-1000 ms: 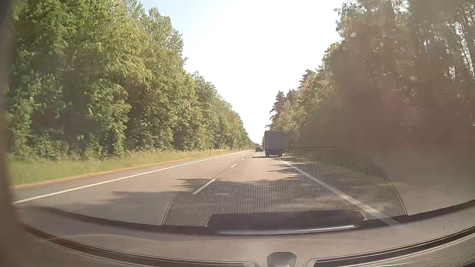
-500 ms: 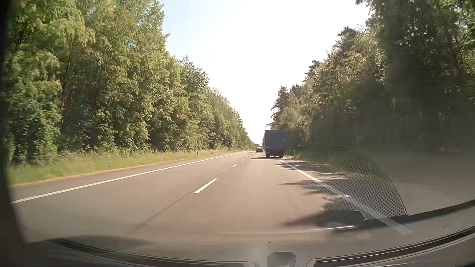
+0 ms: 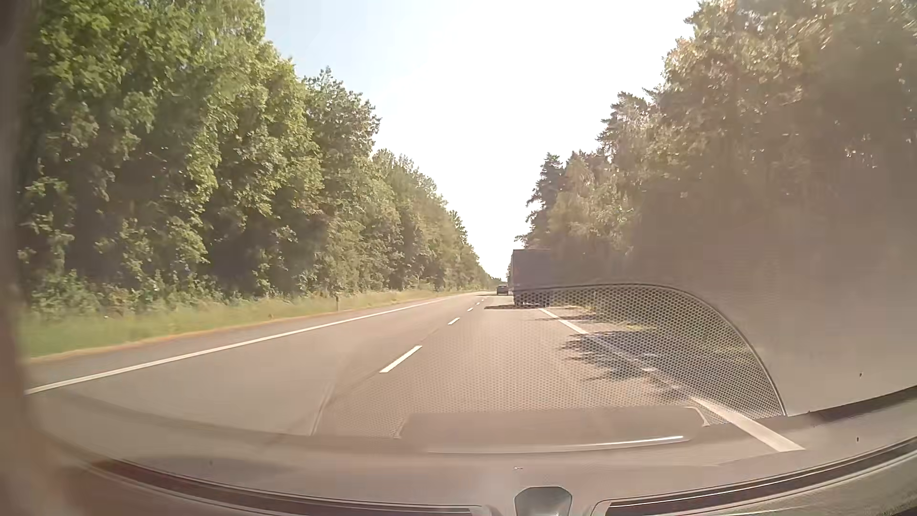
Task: Follow the waypoints while adhering to traffic rules and regulations
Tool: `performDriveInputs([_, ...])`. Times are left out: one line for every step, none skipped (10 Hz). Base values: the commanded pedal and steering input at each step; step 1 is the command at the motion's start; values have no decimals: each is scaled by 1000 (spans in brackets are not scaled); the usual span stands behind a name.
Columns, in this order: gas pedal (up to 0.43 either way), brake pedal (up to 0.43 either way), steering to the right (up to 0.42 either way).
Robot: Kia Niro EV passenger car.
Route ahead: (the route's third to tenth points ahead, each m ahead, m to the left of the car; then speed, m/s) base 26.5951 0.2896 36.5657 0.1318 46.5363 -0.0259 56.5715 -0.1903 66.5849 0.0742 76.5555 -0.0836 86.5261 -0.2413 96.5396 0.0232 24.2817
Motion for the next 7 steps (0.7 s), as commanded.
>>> performDriveInputs([409, 6, 3])
performDriveInputs([409, 6, 3])
performDriveInputs([409, 6, 3])
performDriveInputs([409, 6, 3])
performDriveInputs([409, 6, 3])
performDriveInputs([421, 6, 3])
performDriveInputs([429, 6, 3])
